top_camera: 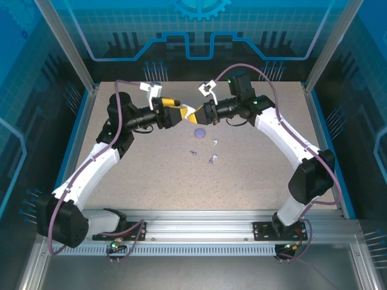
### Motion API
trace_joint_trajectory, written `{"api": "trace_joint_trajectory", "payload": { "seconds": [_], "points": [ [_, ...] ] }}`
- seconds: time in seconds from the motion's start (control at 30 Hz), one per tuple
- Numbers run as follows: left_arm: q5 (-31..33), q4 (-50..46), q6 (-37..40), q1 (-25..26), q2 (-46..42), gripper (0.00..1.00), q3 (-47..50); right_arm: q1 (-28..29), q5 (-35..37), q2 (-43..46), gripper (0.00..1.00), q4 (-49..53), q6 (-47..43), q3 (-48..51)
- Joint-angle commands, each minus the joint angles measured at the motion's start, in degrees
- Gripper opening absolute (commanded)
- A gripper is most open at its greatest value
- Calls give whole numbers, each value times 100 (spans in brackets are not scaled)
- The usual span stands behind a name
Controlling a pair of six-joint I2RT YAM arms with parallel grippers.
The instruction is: Insert wireless bluetooth earbuds into charging case
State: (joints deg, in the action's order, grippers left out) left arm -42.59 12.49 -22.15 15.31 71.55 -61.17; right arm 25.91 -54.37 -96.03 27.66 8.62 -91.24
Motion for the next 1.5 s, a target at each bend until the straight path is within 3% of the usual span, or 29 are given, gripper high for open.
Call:
{"api": "trace_joint_trajectory", "payload": {
  "seconds": [0.0,0.17,0.4,0.73,1.47],
  "points": [
    [-401,-990,378,-192,138,80,-471,-136,49,177,21,801,-553,-181],
    [-1555,-3066,1421,-485,562,76,-1566,-279,-34,301,21,1442,-1005,-302],
    [-2076,-4017,2386,-476,579,77,-1795,-241,-232,346,21,1957,-1336,-486],
    [-2101,-4020,2400,-171,732,73,-1786,77,-289,298,21,2128,-1452,-726],
    [-2215,-4011,2389,-12,790,45,-1795,362,-199,29,21,2069,-1326,-948]
  ]
}}
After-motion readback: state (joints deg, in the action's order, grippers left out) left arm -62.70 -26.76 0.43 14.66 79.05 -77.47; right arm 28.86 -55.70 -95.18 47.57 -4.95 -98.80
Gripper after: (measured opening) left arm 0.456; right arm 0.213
